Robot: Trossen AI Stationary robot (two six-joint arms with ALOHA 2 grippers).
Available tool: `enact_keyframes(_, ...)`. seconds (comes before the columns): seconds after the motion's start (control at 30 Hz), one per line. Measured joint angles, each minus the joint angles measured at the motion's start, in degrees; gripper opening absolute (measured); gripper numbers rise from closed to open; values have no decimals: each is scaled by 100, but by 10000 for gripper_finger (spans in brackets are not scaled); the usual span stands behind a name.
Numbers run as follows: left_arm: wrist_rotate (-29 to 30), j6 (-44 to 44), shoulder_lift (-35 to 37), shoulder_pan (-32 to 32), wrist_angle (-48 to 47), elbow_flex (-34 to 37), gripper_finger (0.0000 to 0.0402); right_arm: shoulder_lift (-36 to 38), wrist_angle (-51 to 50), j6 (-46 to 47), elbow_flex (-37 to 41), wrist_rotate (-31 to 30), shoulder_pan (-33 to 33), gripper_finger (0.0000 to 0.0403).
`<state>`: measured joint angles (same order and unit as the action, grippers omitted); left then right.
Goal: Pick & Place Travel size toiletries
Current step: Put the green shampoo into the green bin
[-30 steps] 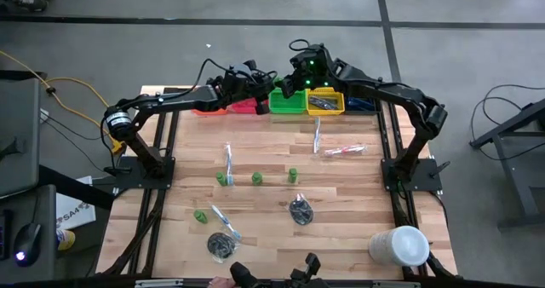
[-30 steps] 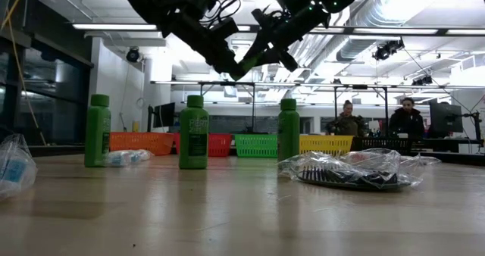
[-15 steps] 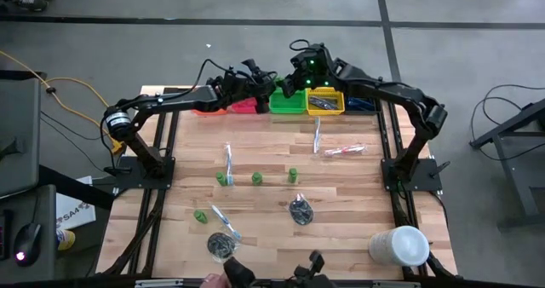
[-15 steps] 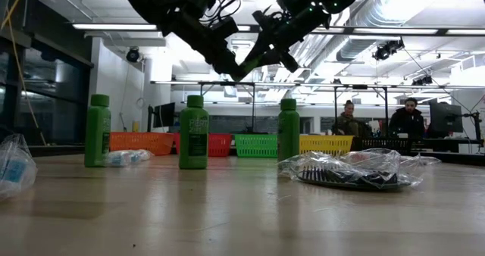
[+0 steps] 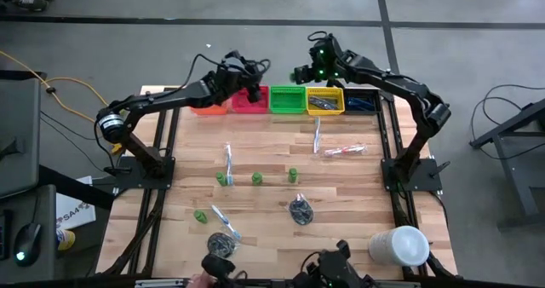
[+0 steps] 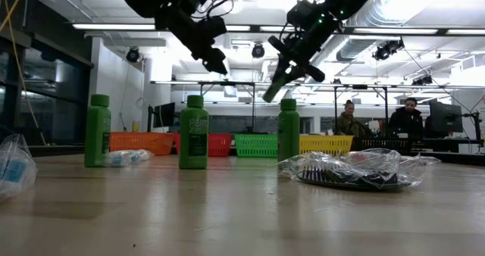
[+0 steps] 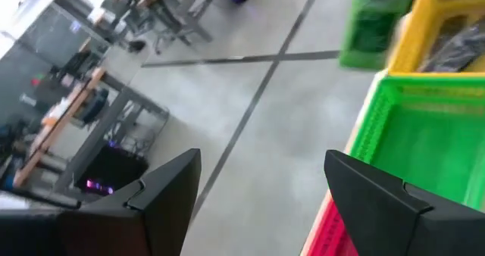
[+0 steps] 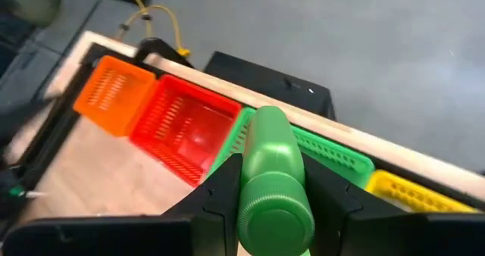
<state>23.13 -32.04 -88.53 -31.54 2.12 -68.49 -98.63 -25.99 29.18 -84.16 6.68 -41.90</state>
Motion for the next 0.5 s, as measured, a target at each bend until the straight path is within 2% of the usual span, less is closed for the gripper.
enact_keyframes(0.13, 9, 88, 106, -174, -58, 0, 280, -2, -190, 116, -59, 101, 1, 93)
enact_keyframes(0.3, 3, 106, 267, -430, -61, 0, 280, -127, -409, -130, -639, -371, 170, 93)
enact_keyframes(0.4, 5, 106, 372, -554, -60, 0, 280, -442, -968, -226, -1132, -634, 197, 93)
enact_keyframes(0.5, -2, 142, 461, -658, -67, 0, 280, -914, -1566, -295, -1700, -637, 229, 92)
